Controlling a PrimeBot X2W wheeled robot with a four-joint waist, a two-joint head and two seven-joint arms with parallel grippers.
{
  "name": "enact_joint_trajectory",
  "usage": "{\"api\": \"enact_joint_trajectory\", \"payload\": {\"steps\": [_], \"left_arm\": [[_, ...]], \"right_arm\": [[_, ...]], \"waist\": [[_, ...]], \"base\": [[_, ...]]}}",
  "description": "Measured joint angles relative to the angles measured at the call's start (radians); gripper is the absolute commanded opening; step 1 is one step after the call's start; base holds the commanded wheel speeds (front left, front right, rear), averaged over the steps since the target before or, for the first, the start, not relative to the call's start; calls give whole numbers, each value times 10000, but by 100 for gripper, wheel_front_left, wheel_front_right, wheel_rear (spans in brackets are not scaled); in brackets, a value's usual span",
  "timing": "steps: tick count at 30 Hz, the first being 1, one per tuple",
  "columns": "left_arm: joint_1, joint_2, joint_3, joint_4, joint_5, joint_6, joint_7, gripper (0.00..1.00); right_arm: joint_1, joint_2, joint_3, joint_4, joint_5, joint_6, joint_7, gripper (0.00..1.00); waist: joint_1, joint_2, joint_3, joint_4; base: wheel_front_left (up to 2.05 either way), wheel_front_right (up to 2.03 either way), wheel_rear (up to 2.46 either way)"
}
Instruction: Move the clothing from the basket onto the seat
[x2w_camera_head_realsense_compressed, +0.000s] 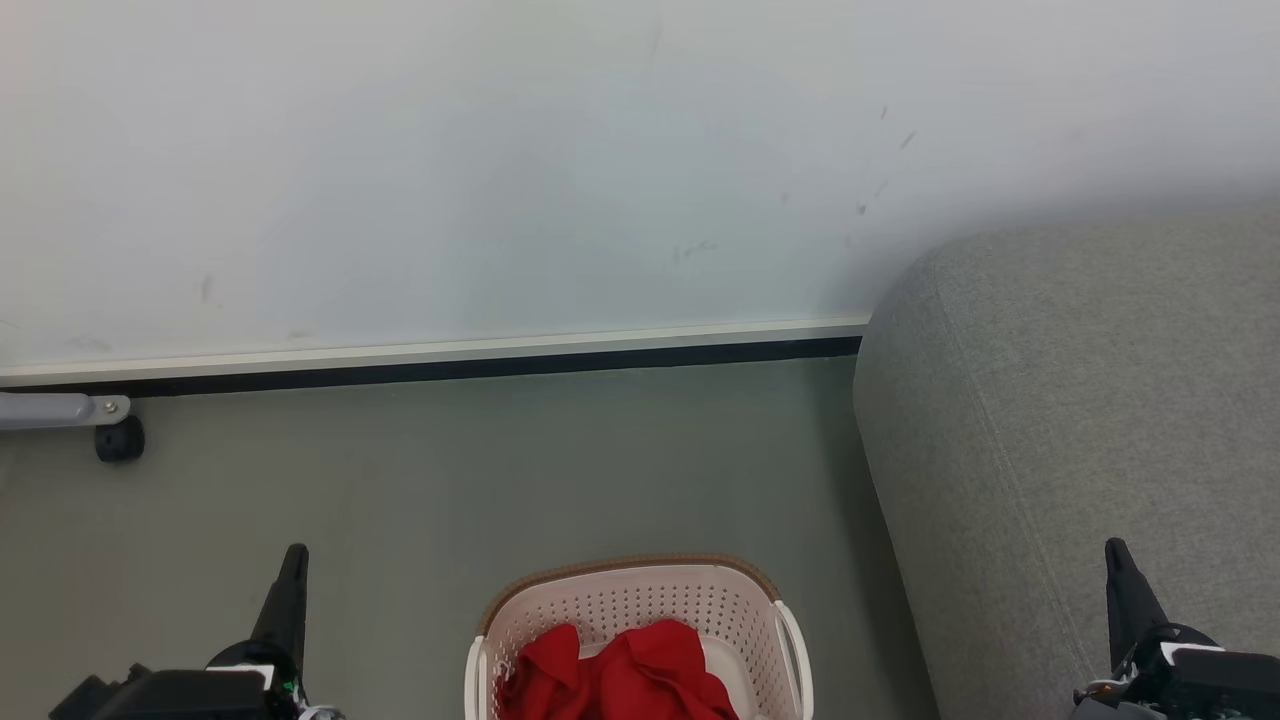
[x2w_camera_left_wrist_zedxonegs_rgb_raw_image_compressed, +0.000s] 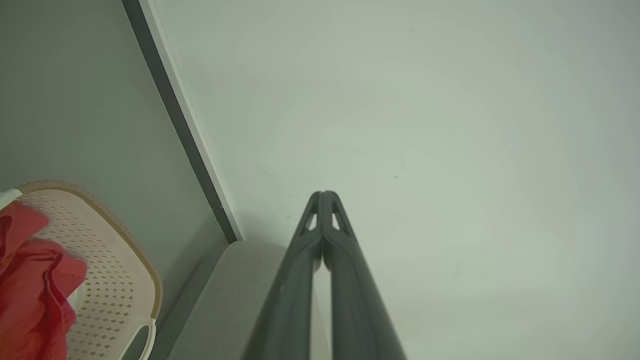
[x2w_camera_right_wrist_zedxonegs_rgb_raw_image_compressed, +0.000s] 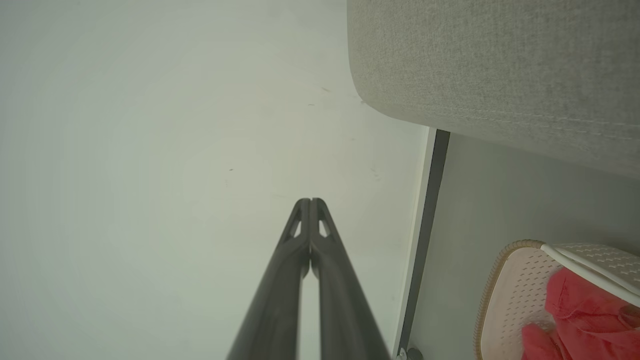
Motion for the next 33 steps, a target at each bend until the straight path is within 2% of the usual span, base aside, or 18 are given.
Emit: {"api": "enact_joint_trajectory", "payload": {"steps": [6, 7, 8, 9, 10, 11, 26, 33], "left_arm": [[0, 0, 0, 0, 0, 0, 0, 0], [0, 0, 0, 0, 0, 0, 0, 100], [35, -6, -12, 63, 0, 0, 0, 0], [106, -21, -21, 171, 0, 4, 0, 100], [199, -46, -31, 274, 0, 4, 0, 0], [311, -73, -40, 387, 0, 4, 0, 100], [526, -111, -598, 341, 290, 19, -481, 100], [496, -107, -790, 134, 794, 192, -729, 100]], "right_arm": [[0, 0, 0, 0, 0, 0, 0, 0], [0, 0, 0, 0, 0, 0, 0, 100], [28, 12, 12, 71, -4, -4, 0, 0], [88, 38, 19, 169, -4, -17, 0, 100], [174, 71, 35, 284, -4, -19, 0, 0], [276, 107, 44, 405, -4, -33, 0, 100], [498, 171, 362, 391, -251, -81, -458, 100], [499, 169, 479, 180, -970, -401, -725, 100]], "waist": [[0, 0, 0, 0], [0, 0, 0, 0], [0, 0, 0, 0], [0, 0, 0, 0], [0, 0, 0, 0], [0, 0, 0, -1], [0, 0, -5, 1], [-1, 0, -9, 4]], "base": [[0, 0, 0], [0, 0, 0], [0, 0, 0], [0, 0, 0], [0, 0, 0], [0, 0, 0], [0, 0, 0], [0, 0, 0]]}}
